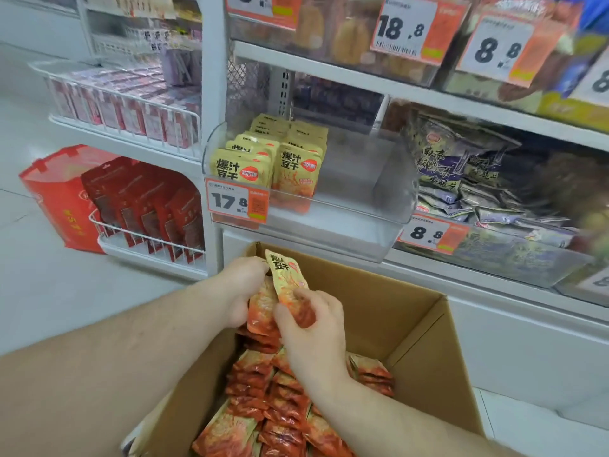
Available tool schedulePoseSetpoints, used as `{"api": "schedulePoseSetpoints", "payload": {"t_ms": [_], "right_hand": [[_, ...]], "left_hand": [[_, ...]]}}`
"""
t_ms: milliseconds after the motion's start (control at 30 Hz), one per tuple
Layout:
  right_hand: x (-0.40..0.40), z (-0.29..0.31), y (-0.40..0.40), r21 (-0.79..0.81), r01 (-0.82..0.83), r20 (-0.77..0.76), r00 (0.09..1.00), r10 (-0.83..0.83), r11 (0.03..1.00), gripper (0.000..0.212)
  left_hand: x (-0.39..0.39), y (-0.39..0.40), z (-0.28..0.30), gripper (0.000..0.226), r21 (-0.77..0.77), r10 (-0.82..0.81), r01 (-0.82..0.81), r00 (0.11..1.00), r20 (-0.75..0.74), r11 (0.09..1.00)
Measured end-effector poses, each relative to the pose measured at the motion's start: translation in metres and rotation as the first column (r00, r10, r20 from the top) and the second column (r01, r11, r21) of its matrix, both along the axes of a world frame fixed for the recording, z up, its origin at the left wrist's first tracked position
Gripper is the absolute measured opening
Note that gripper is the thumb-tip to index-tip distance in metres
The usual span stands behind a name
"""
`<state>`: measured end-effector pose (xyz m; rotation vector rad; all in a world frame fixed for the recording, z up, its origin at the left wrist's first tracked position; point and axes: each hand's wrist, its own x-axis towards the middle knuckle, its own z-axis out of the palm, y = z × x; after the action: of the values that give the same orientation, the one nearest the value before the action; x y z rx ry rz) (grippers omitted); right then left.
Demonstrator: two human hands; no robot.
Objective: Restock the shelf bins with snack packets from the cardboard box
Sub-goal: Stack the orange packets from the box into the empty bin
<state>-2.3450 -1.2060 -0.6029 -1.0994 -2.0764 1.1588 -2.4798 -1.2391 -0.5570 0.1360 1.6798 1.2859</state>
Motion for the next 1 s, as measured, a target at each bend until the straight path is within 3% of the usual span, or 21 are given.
{"api": "schedulePoseSetpoints", "payload": {"t_ms": [67, 133, 200, 267, 367, 433, 500, 600, 767, 933, 1000], "right_hand": [[-0.006, 0.009, -0.008, 0.08, 0.011, 0.021, 1.0, -0.013, 0.997, 0.041], [-0.011, 0.019, -0.011, 0.109, 0.018, 0.031, 0.999, -0.022, 0.994, 0.049], [-0.013, 0.03, -0.012, 0.13, -0.013, 0.034, 0.999, 0.009, 0.991, 0.055], [-0.011, 0.04, -0.012, 0.168, -0.059, 0.017, 0.998, 0.057, 0.984, 0.061], [-0.002, 0.055, 0.006, 0.225, 0.012, -0.02, 1.0, -0.008, 0.974, 0.058], [0.001, 0.072, 0.027, 0.142, 0.047, 0.009, 0.999, -0.049, 0.989, 0.062], [-0.002, 0.091, 0.046, -0.1, -0.011, -0.005, 1.0, 0.011, 0.995, 0.063], [-0.009, 0.109, 0.057, -0.352, -0.177, -0.069, 0.984, 0.163, 0.919, 0.043], [-0.024, 0.118, 0.066, -0.393, -0.246, -0.07, 0.969, 0.238, 0.886, 0.018], [-0.034, 0.123, 0.071, -0.387, -0.251, -0.018, 0.964, 0.265, 0.887, 0.014], [-0.037, 0.131, 0.074, -0.367, -0.264, -0.006, 0.96, 0.282, 0.892, 0.013]], "left_hand": [[-0.003, -0.004, 0.009, 0.047, 0.089, 0.04, -0.045, 0.998, 0.049, 0.995], [-0.004, -0.007, 0.015, 0.043, 0.156, 0.059, -0.064, 0.998, 0.035, 0.986], [-0.001, -0.006, 0.017, 0.022, 0.199, 0.017, 0.0, 0.997, -0.081, 0.98], [0.0, -0.005, 0.022, 0.03, 0.22, 0.005, 0.037, 0.983, -0.183, 0.975], [-0.003, -0.007, 0.035, 0.033, 0.283, -0.054, 0.117, 0.974, -0.219, 0.952], [-0.006, -0.011, 0.046, 0.033, 0.328, -0.11, 0.175, 0.972, -0.207, 0.928], [-0.011, -0.012, 0.052, 0.036, 0.365, -0.148, 0.222, 0.964, -0.22, 0.904], [-0.015, -0.012, 0.058, 0.04, 0.404, -0.179, 0.268, 0.953, -0.244, 0.875], [-0.019, -0.008, 0.06, 0.047, 0.421, -0.157, 0.28, 0.939, -0.305, 0.863], [-0.024, -0.003, 0.059, 0.046, 0.425, -0.123, 0.255, 0.942, -0.313, 0.869], [-0.028, -0.002, 0.063, 0.037, 0.405, -0.052, 0.231, 0.912, -0.407, 0.885]]}}
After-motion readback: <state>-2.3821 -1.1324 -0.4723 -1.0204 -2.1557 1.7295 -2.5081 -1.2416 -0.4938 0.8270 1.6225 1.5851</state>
